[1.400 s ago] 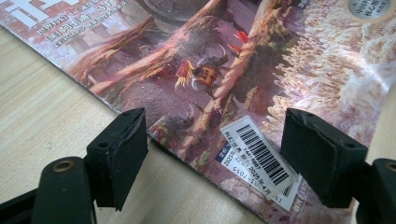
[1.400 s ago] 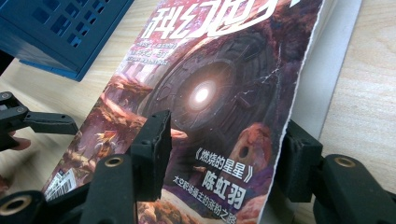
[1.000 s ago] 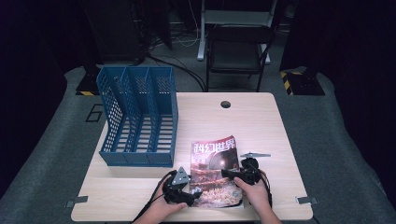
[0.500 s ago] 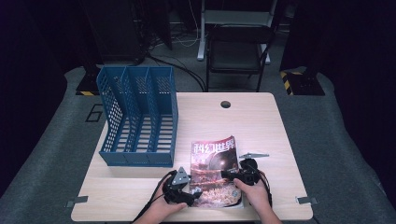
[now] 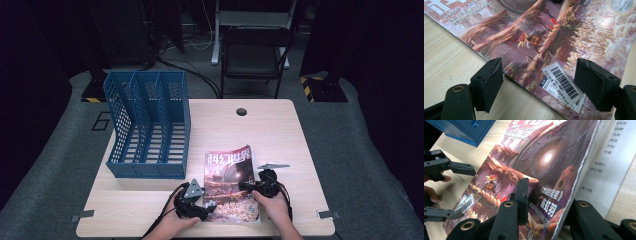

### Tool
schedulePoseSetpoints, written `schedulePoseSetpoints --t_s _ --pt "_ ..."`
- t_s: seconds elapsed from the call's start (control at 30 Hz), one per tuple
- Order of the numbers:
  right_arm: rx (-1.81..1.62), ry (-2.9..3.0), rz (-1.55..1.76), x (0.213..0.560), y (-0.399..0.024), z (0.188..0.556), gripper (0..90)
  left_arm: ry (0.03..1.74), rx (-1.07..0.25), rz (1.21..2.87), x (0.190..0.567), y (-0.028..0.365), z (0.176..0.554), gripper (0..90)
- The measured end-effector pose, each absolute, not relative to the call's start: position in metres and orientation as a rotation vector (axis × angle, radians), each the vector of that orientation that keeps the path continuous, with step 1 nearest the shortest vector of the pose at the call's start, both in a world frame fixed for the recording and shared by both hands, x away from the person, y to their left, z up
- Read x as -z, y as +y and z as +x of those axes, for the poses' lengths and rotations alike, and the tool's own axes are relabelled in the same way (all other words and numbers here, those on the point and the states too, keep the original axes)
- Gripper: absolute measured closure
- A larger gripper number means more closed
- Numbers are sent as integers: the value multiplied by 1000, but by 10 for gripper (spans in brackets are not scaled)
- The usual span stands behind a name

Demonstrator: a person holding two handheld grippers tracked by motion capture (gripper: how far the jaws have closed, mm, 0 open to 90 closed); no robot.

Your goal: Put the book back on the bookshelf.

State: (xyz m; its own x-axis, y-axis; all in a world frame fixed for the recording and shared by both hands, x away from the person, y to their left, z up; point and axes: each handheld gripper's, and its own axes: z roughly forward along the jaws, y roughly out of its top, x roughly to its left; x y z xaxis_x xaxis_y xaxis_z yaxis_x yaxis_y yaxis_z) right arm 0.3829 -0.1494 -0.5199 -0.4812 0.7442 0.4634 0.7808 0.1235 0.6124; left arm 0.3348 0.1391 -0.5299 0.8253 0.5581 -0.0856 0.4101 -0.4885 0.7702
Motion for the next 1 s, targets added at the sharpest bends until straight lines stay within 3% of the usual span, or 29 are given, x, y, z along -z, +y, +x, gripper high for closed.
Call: schedulePoseSetpoints --t_s 1.0 --pt "1350 -2357 -1510 515 -149 379 855 704 -210 2155 529 139 335 228"
